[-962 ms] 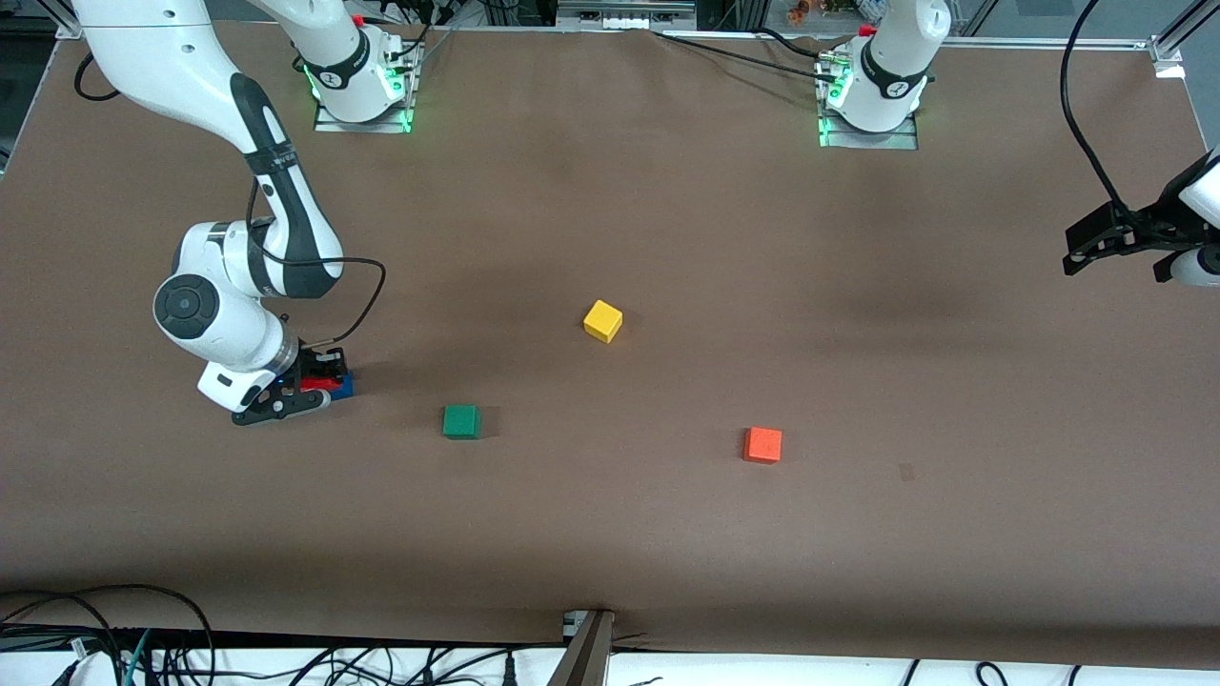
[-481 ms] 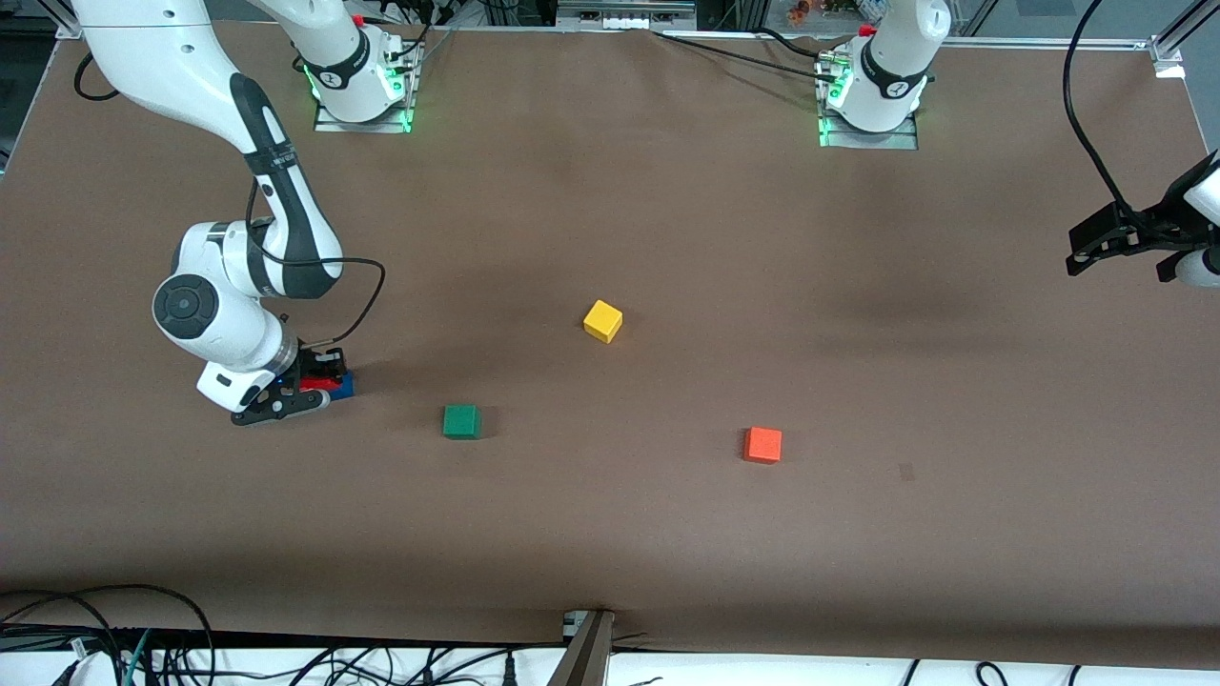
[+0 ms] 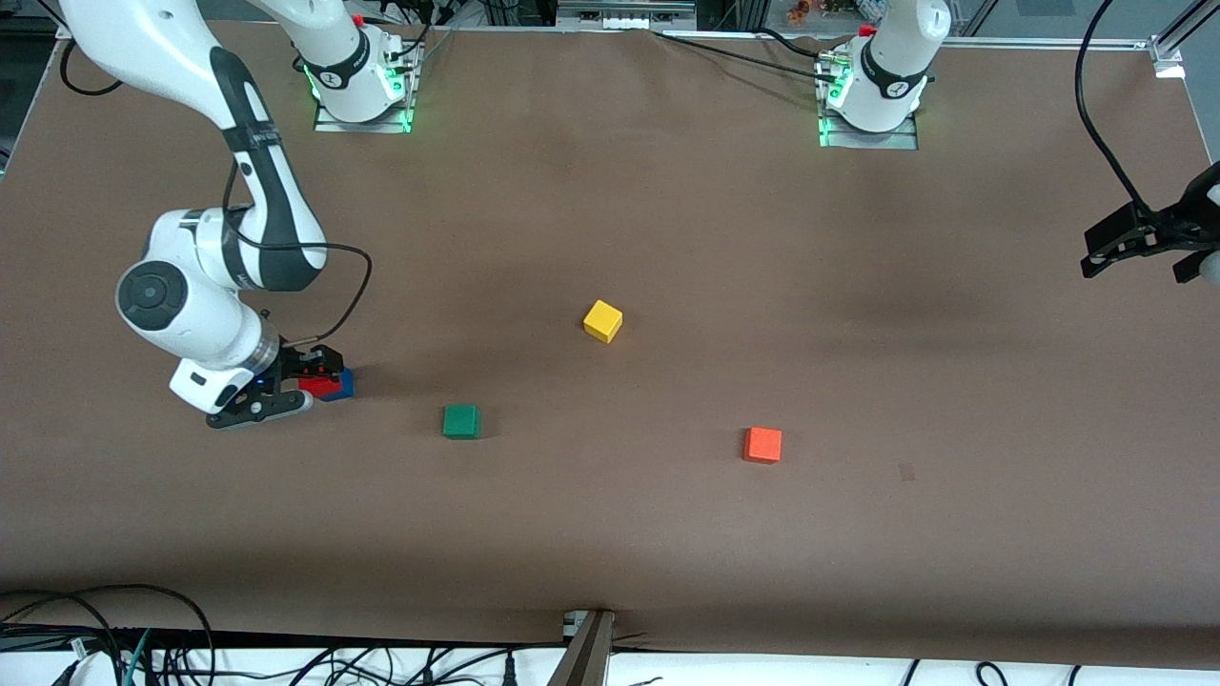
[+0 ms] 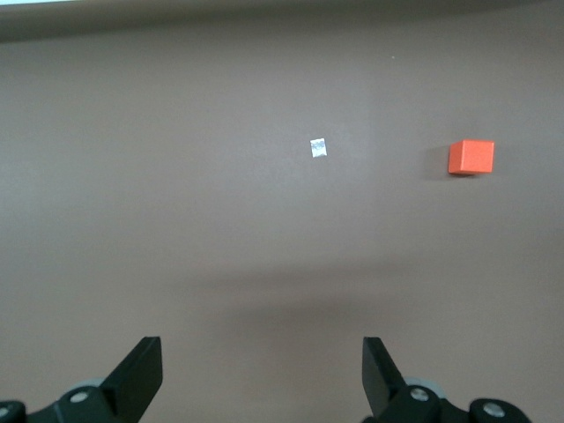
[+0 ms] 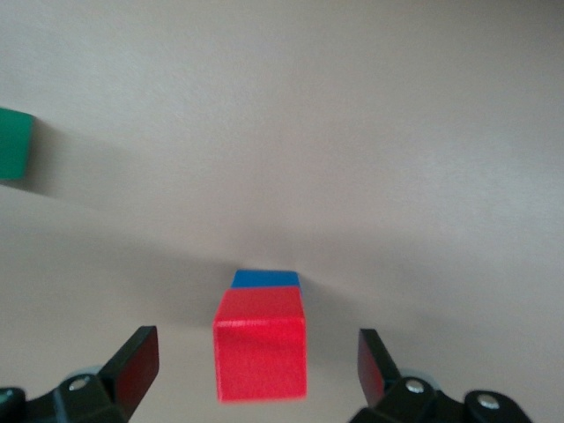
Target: Pass red block to right arm, stack on blue
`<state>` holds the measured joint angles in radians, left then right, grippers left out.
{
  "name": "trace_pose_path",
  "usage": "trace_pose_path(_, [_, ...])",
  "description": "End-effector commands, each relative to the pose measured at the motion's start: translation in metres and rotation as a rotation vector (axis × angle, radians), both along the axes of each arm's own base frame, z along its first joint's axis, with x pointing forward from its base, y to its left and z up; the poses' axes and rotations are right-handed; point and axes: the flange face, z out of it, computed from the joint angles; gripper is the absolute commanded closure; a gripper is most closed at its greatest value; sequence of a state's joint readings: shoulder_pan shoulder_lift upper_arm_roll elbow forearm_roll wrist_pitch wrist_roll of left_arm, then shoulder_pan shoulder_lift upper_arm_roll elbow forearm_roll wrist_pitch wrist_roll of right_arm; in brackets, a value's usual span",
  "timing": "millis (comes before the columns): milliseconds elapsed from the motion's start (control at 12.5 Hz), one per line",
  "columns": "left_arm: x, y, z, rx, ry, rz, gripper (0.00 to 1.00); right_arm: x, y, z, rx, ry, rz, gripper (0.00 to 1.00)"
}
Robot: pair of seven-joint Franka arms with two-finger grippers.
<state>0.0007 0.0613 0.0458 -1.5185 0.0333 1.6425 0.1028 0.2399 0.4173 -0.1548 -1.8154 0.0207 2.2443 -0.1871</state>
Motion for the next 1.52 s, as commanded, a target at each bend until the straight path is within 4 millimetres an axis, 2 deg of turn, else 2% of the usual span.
trace_pose_path(0, [0.006,0.001,0.005,-0.001,-0.008,-0.002,0.00,0.006,-0.009,0.066,-0.004,0.025,-0.012,0.00])
trace_pose_path(240, [0.005,0.005,0.004,-0.003,-0.005,0.007,0.00,0.016,-0.027,0.147,-0.009,0.099,-0.048,0.00])
trace_pose_path(321, [0.004,0.014,0.003,-0.003,0.000,0.023,0.00,0.015,-0.030,0.162,-0.009,0.116,-0.055,0.00])
trace_pose_path(481, [0.003,0.019,0.002,-0.006,0.010,0.032,0.00,0.010,-0.036,0.171,-0.011,0.149,-0.066,0.00])
trace_pose_path(881, [-0.007,0.014,-0.003,-0.054,0.094,0.041,0.00,-0.016,-0.037,0.236,-0.006,0.204,-0.080,0.00])
trace_pose_path(962, [-0.008,0.015,-0.003,-0.067,0.100,0.046,0.00,-0.025,-0.037,0.251,-0.006,0.195,-0.082,0.00])
trace_pose_path(1202, [-0.009,0.015,-0.003,-0.075,0.104,0.062,0.00,-0.049,-0.041,0.281,0.010,0.180,-0.068,0.00])
trace_pose_path(1362, [-0.010,0.015,-0.005,-0.077,0.119,0.087,0.00,-0.070,-0.055,0.296,0.031,0.192,-0.082,0.00])
trace_pose_path(1442, [-0.010,0.016,-0.006,-0.077,0.121,0.098,0.00,-0.080,-0.054,0.306,0.039,0.181,-0.077,0.00])
